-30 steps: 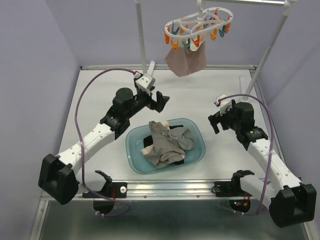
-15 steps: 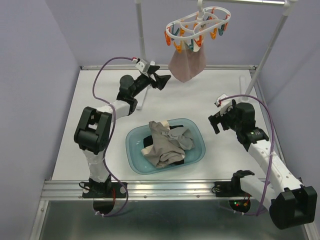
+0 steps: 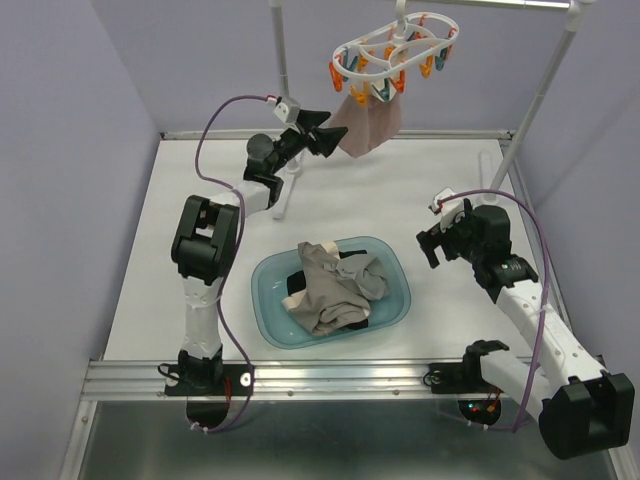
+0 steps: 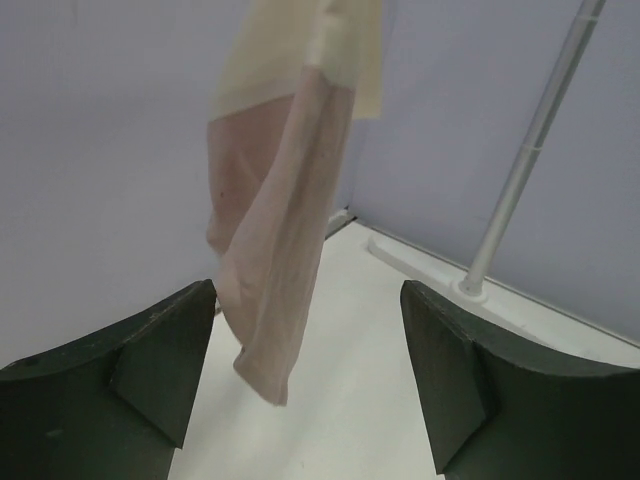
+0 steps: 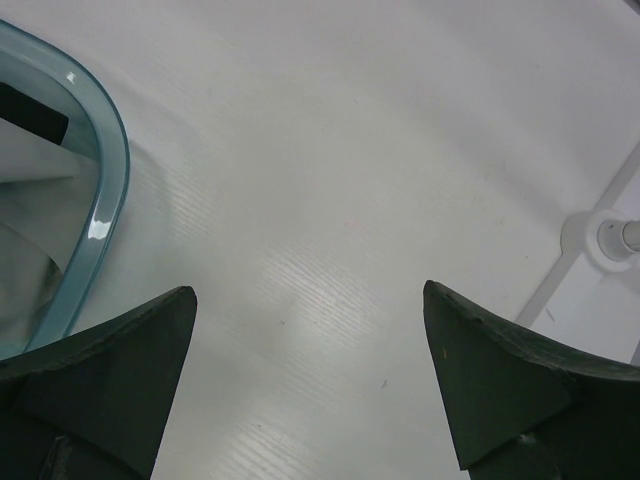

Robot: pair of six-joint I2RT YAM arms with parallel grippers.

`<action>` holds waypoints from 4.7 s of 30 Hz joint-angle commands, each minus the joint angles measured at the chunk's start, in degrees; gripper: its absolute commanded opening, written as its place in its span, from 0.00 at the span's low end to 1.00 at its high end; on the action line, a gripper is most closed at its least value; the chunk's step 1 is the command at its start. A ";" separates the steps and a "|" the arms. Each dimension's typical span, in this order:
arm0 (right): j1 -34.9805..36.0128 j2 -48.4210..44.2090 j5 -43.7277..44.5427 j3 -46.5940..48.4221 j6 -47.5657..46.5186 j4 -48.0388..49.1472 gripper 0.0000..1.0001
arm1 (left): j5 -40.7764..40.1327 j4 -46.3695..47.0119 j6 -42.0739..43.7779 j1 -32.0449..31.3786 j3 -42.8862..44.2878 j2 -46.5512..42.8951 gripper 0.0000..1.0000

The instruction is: Remove the underwear clipped to the hanger

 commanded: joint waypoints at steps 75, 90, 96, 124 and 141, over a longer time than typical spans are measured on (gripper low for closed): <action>-0.66 -0.43 0.25 -0.64 -0.52 2.24 1.00 | -3.20 -12.85 13.30 -22.90 28.36 4.73 0.00; -0.84 0.18 1.65 -0.29 -0.25 2.33 1.00 | -10.41 -18.66 17.43 -22.81 34.79 8.34 0.00; -0.93 0.36 1.74 -0.29 -0.17 2.41 1.00 | -10.85 -19.80 17.43 -22.81 34.18 7.47 0.20; -0.93 0.53 1.04 -0.38 -0.25 2.32 1.00 | -17.02 -30.43 17.54 -18.44 21.76 -11.88 0.70; -1.01 0.97 1.12 -0.38 -0.34 2.33 1.00 | 3.29 -39.14 8.12 -8.75 47.26 4.38 0.70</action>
